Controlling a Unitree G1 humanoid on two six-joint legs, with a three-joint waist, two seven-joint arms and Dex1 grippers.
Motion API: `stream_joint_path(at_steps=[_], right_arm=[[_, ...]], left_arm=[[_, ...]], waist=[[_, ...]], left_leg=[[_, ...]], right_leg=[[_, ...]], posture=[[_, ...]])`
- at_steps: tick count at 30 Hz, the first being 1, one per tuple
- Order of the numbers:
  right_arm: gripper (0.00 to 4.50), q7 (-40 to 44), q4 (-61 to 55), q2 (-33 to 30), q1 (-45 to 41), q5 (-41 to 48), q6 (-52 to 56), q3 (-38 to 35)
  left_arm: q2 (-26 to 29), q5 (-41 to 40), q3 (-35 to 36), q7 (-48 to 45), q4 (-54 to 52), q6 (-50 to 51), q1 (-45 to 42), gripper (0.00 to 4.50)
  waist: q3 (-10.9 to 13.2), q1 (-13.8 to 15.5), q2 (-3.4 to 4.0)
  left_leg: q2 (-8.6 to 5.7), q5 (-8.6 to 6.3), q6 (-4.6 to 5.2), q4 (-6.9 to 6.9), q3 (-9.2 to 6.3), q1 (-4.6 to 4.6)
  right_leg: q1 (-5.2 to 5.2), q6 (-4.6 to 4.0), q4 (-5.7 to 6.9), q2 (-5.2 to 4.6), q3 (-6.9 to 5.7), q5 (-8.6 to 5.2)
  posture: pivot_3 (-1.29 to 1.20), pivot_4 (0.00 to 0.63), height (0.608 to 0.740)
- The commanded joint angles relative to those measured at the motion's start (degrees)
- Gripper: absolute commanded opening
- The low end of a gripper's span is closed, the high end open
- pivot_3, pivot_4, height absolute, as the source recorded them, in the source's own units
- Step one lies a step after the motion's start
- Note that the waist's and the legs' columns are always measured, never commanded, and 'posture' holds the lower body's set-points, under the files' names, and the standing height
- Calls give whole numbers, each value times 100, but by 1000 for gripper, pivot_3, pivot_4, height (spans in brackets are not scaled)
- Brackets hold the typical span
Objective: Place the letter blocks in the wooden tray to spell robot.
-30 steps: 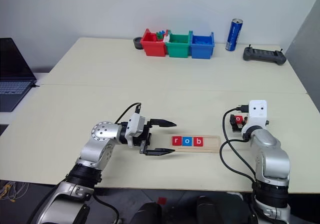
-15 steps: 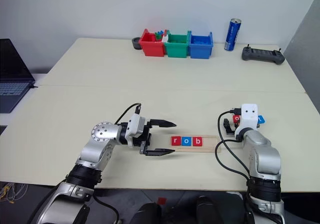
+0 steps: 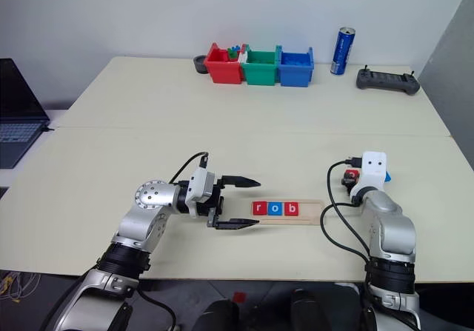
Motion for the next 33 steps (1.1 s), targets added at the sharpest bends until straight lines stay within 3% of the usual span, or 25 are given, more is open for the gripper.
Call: stream_joint_path(at_steps=[1,8,11,15,25,33], right_arm=[[1446,53,-888,-230,100,138,577,-113],[1446,80,-3548,-162,1038,407,3125,-500],[1446,106,-4067,54,1189,410,3698,-518],[1446,-29,-4206,577,1231,293,3940,-494],[1446,-105,-3918,794,971,181,3942,-394],[4230,-95,-3872,948,851,251,3942,-250]], left_arm=[[17,-36,3,11,-190,-3,-13,4500],[2,-33,11,0,-173,1,12,4500],[-13,-30,4,-1,-180,3,32,4500],[-64,-17,-35,-20,-160,13,15,4500],[-98,-32,-18,-20,-149,111,-108,4500],[-84,-28,19,32,-153,120,-125,4500]], waist=[[0,1,1],[-1,19,4],[-3,-7,7],[-4,-13,9],[-4,-1,9],[-4,-4,9]], left_leg=[[0,0,0,0,0,-1],[0,0,0,-6,-4,-16],[0,0,0,-4,2,-14],[8,0,0,-4,8,-10],[4,0,0,-5,9,-15],[5,0,0,-5,10,-18]], right_leg=[[-2,0,0,0,1,0],[-17,0,0,-1,-1,-1],[-18,0,2,0,4,-1],[-22,1,2,9,10,-1],[-27,0,2,5,11,-1],[-33,0,4,5,12,-1]], posture=[[0,150,740],[0,150,740],[0,150,740],[0,150,740],[0,150,740],[0,150,740]])
